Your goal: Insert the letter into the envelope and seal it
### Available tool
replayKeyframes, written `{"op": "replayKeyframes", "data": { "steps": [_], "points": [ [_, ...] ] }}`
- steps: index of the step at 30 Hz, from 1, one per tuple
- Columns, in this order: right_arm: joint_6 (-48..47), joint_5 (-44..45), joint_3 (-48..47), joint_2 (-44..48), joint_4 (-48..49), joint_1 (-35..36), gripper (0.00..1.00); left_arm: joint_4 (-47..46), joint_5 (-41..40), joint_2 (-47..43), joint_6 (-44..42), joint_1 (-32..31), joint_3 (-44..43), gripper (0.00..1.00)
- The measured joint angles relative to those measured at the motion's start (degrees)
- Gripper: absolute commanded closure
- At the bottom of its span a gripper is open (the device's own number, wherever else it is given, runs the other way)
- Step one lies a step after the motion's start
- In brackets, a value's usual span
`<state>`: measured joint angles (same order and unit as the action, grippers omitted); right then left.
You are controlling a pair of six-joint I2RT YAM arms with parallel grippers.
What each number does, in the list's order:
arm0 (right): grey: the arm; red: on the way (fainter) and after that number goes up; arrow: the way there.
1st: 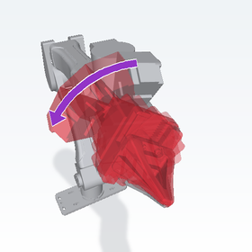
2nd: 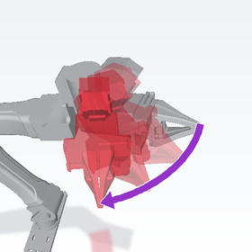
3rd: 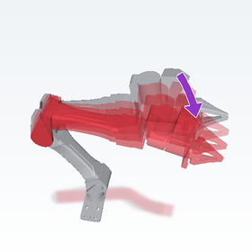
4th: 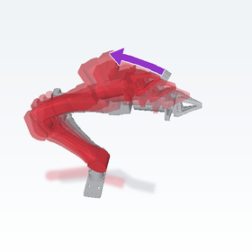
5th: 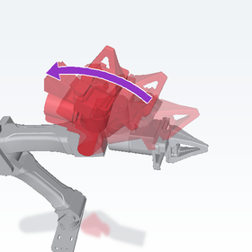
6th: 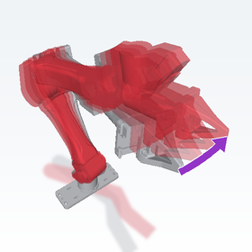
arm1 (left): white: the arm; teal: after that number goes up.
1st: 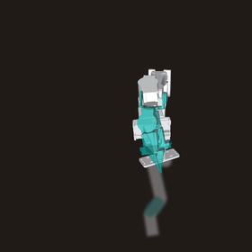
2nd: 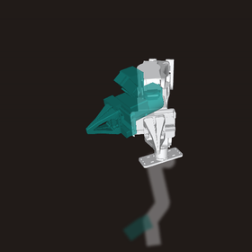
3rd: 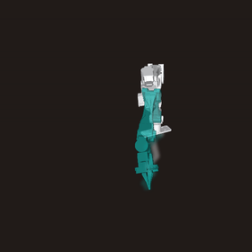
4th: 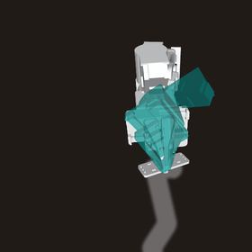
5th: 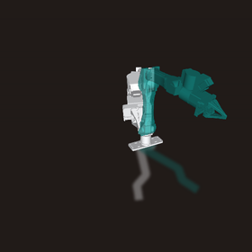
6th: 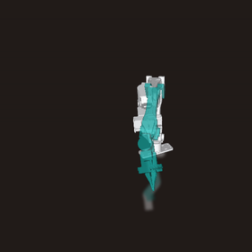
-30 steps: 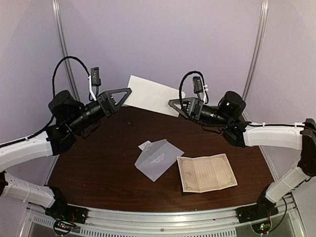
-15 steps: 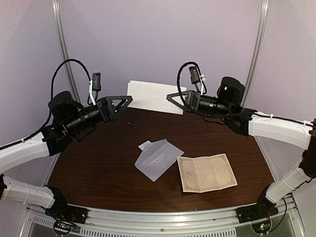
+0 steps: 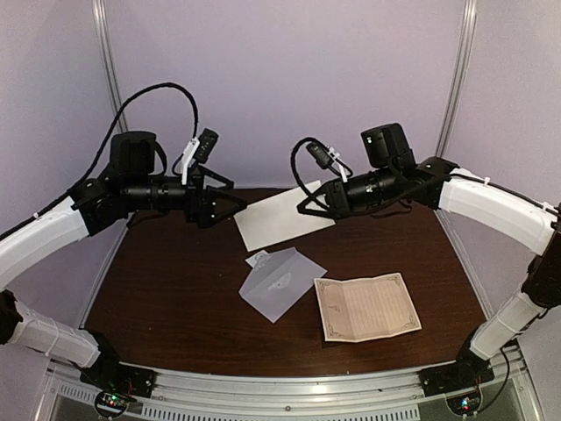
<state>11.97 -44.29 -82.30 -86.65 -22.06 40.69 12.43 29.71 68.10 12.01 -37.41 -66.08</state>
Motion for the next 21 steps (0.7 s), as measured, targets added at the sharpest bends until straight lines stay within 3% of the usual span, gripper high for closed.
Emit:
{"op": "replayKeyframes", "data": {
  "steps": [4, 11, 21],
  "points": [
    [-4.79, -2.25, -2.27, -3.89, -8.17, 0.83, 1.0, 5.09, 3.02, 3.96, -3.96, -3.06, -1.25, 0.02],
    [-10.71, -5.2, -3.96, -7.21, -14.16, 4.57, 1.0, 8.72, 4.52, 7.39, -5.11, -4.94, -2.27, 0.04],
    [-13.55, -6.95, -5.66, -9.94, -17.22, 7.13, 1.0, 12.55, 9.4, 12.07, -7.61, -5.6, -2.82, 0.59]
  ]
}}
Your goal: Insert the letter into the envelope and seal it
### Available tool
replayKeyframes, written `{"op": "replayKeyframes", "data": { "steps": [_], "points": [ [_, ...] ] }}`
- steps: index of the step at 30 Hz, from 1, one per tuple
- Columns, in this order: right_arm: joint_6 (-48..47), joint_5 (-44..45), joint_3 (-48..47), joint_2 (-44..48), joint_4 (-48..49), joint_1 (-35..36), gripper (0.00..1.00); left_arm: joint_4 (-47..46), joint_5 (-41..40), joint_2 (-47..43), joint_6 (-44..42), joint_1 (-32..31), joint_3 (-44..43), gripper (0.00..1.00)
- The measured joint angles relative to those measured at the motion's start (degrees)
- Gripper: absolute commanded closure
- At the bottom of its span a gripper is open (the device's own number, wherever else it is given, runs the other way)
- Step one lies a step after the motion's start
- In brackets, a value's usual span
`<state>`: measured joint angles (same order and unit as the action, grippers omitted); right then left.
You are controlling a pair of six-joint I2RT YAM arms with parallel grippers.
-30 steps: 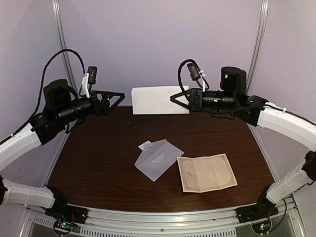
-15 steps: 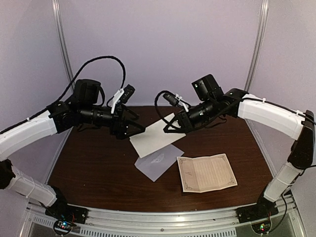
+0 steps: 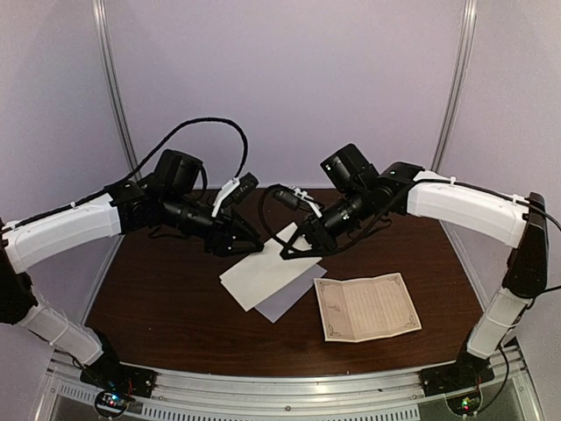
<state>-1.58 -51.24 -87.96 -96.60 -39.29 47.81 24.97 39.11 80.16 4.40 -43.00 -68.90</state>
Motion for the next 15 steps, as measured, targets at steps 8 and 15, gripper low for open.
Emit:
{"op": "replayKeyframes", "data": {
  "steps": [8, 15],
  "points": [
    [0.09, 0.33, -3.82, -2.84, -1.99, 0.63, 1.0, -0.39, 3.87, -0.11, -0.98, -0.87, 5.2, 0.78],
    [-0.9, 1.01, -5.57, -4.57, -4.94, 1.03, 1.0, -1.51, 4.5, -1.44, -0.46, -0.98, 8.92, 0.8]
  ]
}}
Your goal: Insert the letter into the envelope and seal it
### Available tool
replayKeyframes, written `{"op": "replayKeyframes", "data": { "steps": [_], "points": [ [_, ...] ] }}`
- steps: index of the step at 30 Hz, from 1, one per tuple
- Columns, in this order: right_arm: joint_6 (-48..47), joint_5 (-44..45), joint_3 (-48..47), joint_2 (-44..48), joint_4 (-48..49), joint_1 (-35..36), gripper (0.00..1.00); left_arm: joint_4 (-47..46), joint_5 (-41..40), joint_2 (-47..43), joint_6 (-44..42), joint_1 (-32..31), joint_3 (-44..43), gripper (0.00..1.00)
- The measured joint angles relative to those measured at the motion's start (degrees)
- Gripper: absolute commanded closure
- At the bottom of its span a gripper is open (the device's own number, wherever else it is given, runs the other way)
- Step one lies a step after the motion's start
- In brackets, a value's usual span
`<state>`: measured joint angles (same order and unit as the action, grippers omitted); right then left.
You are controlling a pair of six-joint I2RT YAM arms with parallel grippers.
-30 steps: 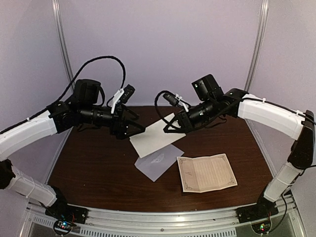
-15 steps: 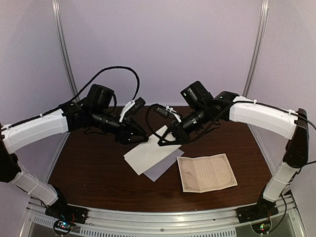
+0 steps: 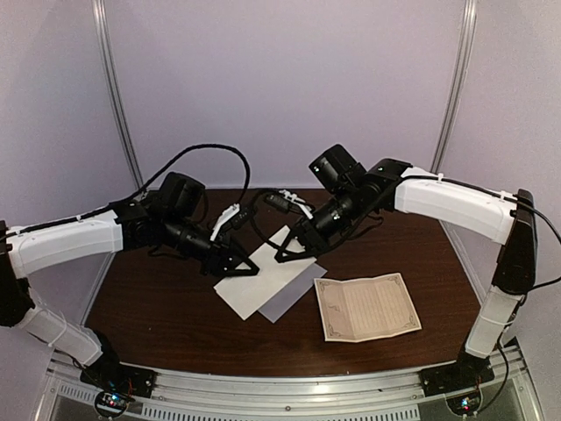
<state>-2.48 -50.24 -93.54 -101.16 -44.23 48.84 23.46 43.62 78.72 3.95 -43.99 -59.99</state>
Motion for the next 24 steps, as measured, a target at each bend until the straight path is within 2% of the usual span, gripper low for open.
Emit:
{"op": "replayKeyframes", "data": {
  "steps": [7, 11, 14, 18, 19, 22, 24],
  "points": [
    [-1.77, 0.04, 0.0, 0.0, -1.05, 0.07, 1.0, -2.43, 0.98, -0.28, 1.49, -0.02, -0.02, 0.77],
    [-2.4, -0.02, 0.39, 0.0, -0.96, 0.07, 1.0, -2.91, 2.25, 0.17, 2.34, -0.13, -0.02, 0.85],
    [-2.82, -0.02, 1.03, 0.0, -1.03, 0.11, 1.0, -3.34, 3.1, 0.98, 2.86, -0.35, -0.02, 1.0],
    [-3.19, 0.04, 1.25, 0.0, -1.18, 0.37, 1.0, -3.34, 3.48, 1.33, 2.91, -0.37, -0.02, 1.0],
    [-3.19, 0.07, 1.25, 0.0, -1.18, 0.37, 0.91, -3.3, 3.43, 1.33, 2.8, -0.37, -0.02, 1.0],
    [-2.23, 0.44, 1.25, 0.02, -0.79, 0.39, 0.51, -3.3, 1.92, 1.25, 2.56, -0.39, -0.02, 1.0],
    [-0.68, 1.75, 1.62, 0.44, 0.85, 0.52, 0.33, -3.23, -1.2, 0.61, 2.6, -0.26, -0.02, 1.0]
  ]
}}
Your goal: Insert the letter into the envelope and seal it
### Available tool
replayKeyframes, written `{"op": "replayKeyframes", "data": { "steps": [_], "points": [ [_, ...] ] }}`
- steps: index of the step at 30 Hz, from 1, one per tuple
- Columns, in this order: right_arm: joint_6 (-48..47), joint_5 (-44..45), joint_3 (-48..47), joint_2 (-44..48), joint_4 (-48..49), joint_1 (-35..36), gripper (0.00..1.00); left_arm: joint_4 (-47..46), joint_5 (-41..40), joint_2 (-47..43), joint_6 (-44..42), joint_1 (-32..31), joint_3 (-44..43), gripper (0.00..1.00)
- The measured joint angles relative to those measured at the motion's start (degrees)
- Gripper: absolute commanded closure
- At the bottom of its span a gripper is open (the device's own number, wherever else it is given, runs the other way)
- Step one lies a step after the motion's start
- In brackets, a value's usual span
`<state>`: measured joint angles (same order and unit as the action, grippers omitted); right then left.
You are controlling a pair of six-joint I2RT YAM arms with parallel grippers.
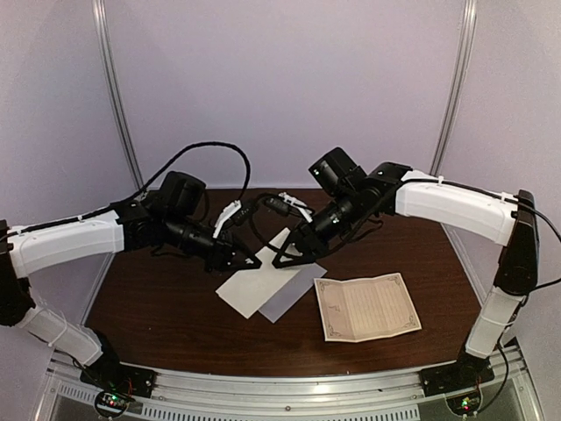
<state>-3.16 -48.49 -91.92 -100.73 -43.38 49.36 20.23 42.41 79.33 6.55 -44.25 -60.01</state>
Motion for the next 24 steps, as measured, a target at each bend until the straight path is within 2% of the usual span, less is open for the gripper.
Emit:
{"op": "replayKeyframes", "data": {
  "steps": [3, 5, 10, 14, 19, 24],
  "points": [
    [3.39, 3.48, 1.18, 1.46, 3.21, 0.11, 0.19, -0.39, -4.63, -2.75, 0.7, 1.7, 0.37, 1.0],
    [6.38, 6.56, 2.6, 3.02, 6.14, 0.11, 0.16, -1.03, -6.91, -5.38, 1.7, 4.79, 1.18, 1.0],
    [15.13, 16.96, 6.88, 6.21, 14.14, 0.0, 0.15, -3.91, -12.83, -11.32, 4.85, 16.83, 4.35, 1.0],
    [22.32, 24.04, 11.69, 6.29, 21.0, 0.0, 0.15, -5.38, -17.55, -13.77, 6.78, 23.21, 6.71, 1.0],
    [30.75, 29.99, 17.88, 4.11, 28.06, 0.17, 0.16, -6.93, -22.88, -16.15, 7.39, 25.75, 8.37, 1.0],
    [36.35, 34.97, 20.68, -2.36, 34.82, 1.86, 0.16, -8.68, -27.61, -16.92, 6.93, 25.79, 10.08, 1.0]
  ]
}}
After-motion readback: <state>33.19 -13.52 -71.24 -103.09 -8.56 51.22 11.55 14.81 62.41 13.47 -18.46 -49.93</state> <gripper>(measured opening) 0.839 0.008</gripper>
